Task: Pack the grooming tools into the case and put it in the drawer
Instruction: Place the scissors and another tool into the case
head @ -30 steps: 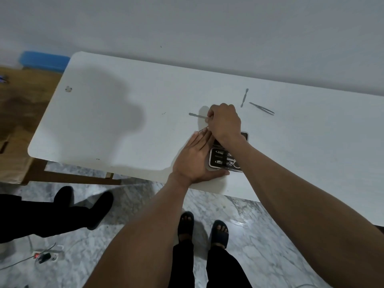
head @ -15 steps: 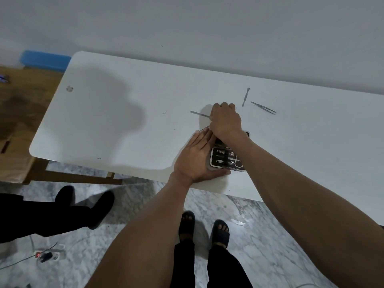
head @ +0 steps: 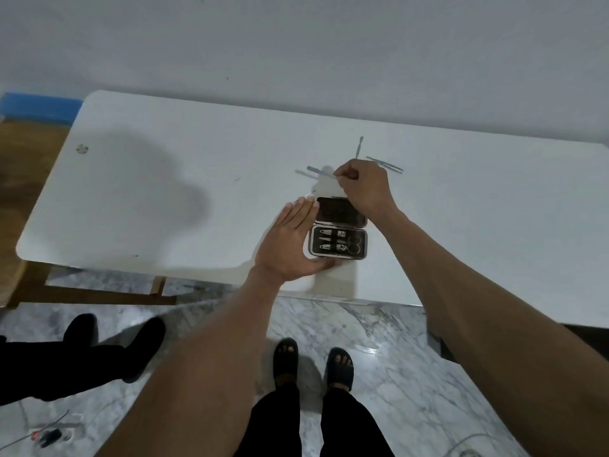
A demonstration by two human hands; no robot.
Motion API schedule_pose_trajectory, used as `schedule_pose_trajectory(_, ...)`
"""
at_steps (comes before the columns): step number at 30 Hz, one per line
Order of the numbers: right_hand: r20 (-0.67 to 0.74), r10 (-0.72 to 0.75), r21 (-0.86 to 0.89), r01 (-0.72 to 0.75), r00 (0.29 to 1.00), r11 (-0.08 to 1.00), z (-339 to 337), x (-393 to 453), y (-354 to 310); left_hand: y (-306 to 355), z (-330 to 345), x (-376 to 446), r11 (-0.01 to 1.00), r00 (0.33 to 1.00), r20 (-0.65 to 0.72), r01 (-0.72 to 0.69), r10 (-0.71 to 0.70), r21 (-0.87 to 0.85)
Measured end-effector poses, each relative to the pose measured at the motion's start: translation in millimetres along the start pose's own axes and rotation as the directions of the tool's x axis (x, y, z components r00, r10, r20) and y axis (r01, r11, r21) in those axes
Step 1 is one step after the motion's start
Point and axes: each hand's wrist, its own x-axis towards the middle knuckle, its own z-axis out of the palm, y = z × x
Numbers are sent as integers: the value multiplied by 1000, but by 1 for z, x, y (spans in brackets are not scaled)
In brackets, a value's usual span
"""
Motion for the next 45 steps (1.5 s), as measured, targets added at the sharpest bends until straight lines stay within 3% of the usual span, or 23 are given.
schedule_pose_trajectory(10,-83,170,156,-156,982,975,-25,-57,42,0,2,-3,1000,1000,16,15,-15,4)
schedule_pose_trajectory(18,-110,285,151,-267,952,952,-22,-75,59,0,3,-4,999,999,36,34,-33,-5)
schedule_pose_trajectory(45,-82,345,79,-339,935,938,-26,-64,57,0,3,-2,999,999,25,33,-33,-9)
